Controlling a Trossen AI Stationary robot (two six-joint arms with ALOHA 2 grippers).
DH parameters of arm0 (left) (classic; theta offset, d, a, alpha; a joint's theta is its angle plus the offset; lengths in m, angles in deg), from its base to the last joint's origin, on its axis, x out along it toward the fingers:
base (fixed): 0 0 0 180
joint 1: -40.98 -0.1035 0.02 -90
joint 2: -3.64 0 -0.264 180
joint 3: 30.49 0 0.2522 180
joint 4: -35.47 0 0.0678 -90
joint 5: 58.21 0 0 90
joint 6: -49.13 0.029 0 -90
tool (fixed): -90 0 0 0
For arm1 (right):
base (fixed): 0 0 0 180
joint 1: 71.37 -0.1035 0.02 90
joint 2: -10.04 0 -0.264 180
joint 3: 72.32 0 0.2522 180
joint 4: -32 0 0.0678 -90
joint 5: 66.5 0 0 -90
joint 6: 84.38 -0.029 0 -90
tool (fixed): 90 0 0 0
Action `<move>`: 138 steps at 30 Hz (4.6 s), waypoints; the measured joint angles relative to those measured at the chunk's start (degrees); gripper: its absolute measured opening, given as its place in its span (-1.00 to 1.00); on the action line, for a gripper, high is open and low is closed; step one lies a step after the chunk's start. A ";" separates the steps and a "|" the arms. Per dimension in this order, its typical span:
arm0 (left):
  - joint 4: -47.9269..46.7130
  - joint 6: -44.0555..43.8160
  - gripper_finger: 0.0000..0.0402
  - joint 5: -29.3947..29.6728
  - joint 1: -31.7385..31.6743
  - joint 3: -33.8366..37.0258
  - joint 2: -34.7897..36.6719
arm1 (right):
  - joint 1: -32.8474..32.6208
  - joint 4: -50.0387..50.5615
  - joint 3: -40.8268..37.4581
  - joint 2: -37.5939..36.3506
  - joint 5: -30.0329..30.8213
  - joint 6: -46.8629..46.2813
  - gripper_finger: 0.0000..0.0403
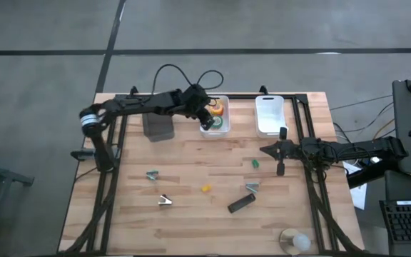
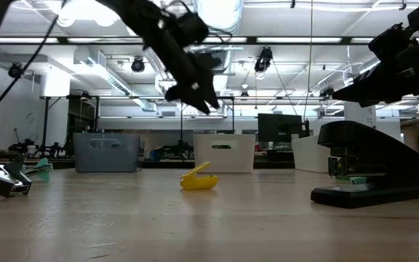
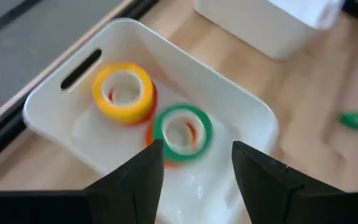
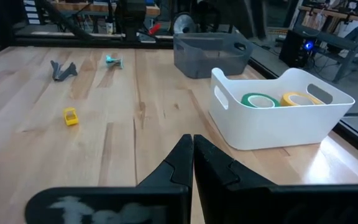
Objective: Pick and place Stapler, Stapler remover, tape
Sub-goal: Put the gray staple remover into the black bin
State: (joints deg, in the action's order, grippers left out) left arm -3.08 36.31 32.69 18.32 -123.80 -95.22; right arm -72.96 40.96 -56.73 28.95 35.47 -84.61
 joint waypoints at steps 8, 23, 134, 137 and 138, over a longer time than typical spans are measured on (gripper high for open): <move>-10.84 2.50 -0.06 -0.04 7.79 0.09 10.01 | -0.02 0.00 0.00 -0.04 -0.06 0.19 -0.96; -11.69 4.44 -0.06 0.71 25.44 0.20 12.36 | -0.01 0.02 0.00 -0.04 -0.04 0.60 -0.96; -17.79 -14.61 -0.98 12.67 42.74 26.46 18.92 | 0.00 0.00 0.00 -0.02 -0.07 -0.01 -0.96; -22.76 -13.56 -0.96 22.23 41.09 25.68 21.13 | -0.02 0.02 0.00 -0.02 -0.04 0.28 -0.96; -24.35 -13.20 -0.95 25.26 40.46 25.54 21.78 | -0.01 0.02 0.00 -0.02 -0.03 0.58 -0.96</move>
State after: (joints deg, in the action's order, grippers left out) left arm -27.43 23.11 57.95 58.79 -98.26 -73.44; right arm -72.97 40.98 -56.73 28.93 35.44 -84.03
